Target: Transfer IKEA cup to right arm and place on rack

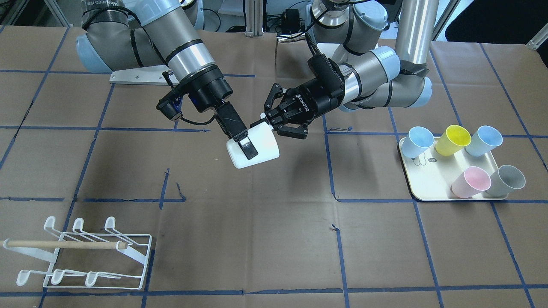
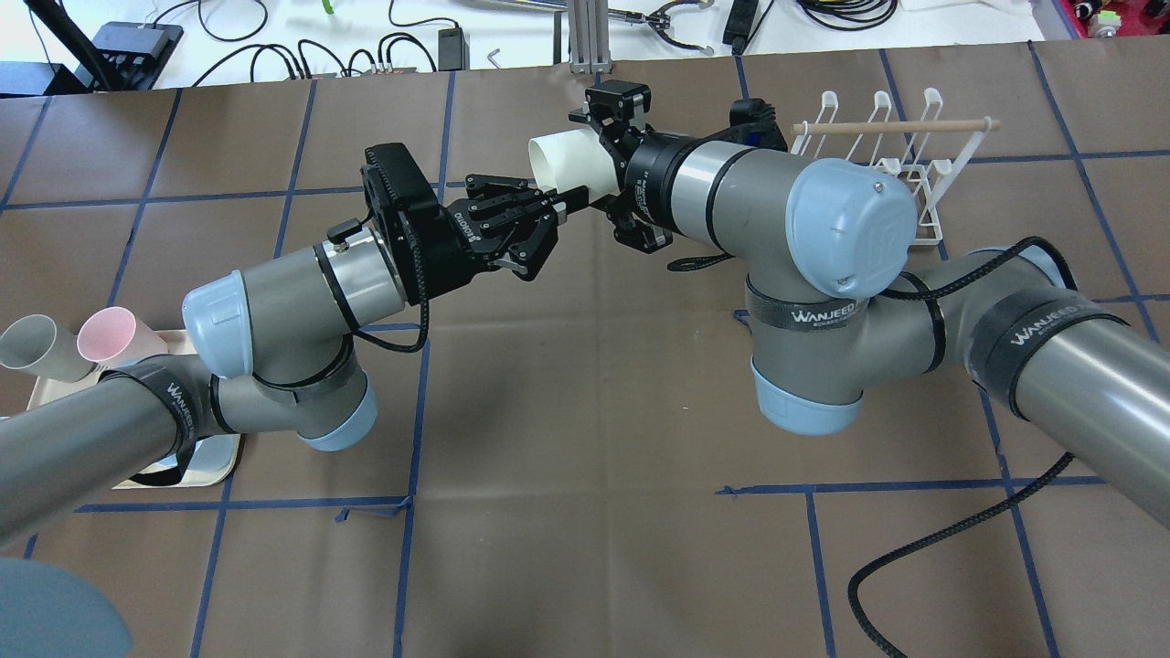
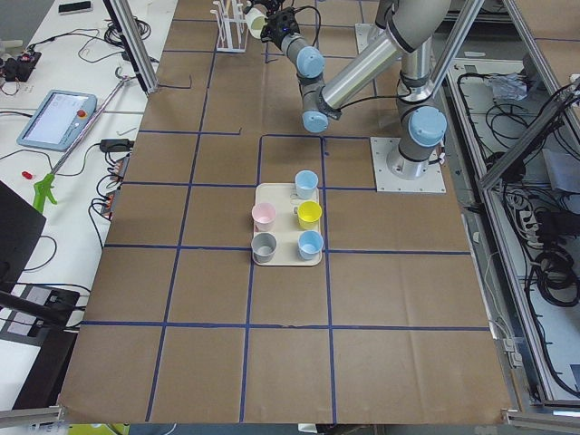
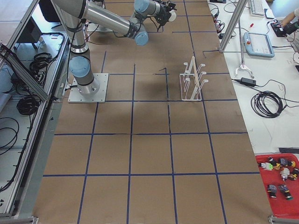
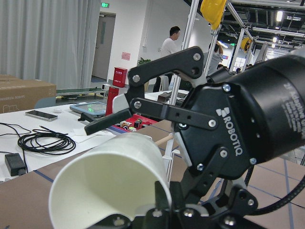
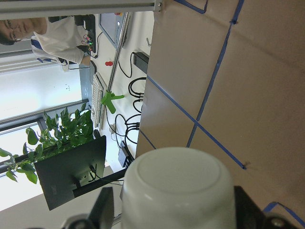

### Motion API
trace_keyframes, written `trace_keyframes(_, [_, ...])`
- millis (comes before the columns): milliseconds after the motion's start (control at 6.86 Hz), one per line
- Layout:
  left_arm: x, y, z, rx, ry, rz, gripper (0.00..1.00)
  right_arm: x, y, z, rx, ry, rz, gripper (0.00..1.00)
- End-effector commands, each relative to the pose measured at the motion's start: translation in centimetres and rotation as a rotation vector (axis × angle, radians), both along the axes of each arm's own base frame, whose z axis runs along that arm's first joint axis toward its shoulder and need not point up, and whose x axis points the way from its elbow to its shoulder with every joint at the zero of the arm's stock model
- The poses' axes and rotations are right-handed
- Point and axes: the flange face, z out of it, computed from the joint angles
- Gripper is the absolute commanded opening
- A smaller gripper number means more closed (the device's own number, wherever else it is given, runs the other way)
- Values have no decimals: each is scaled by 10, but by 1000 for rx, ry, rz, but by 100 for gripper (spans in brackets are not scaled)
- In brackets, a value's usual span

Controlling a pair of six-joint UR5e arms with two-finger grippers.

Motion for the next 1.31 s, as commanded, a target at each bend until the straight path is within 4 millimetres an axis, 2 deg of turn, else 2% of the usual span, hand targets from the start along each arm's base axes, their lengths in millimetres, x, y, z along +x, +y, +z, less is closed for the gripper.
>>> trace_keyframes(0, [0,0,0,0,0,0,5,0,0,0,-4,4,5,64])
trace_keyframes(146, [0,-1,0,-2,0,0,19,0,0,0,-3,2,5,53])
trace_keyframes(437, [1,-3,3,-12,-1,4,65,0,0,1,-6,0,7,47])
trace_keyframes(583, [2,-4,3,-12,-1,6,92,0,0,2,-6,0,8,44])
trace_keyframes(729, [6,-6,3,-12,-1,17,99,0,0,3,-9,-2,9,42])
trace_keyframes(874, [14,-8,2,-11,0,31,99,1,0,3,-10,-2,9,41])
trace_keyframes(1020, [40,-17,2,-12,0,81,99,0,-2,4,-15,1,6,35])
trace_keyframes(1166, [79,-24,6,-21,28,83,99,-5,-7,7,-33,0,-4,30])
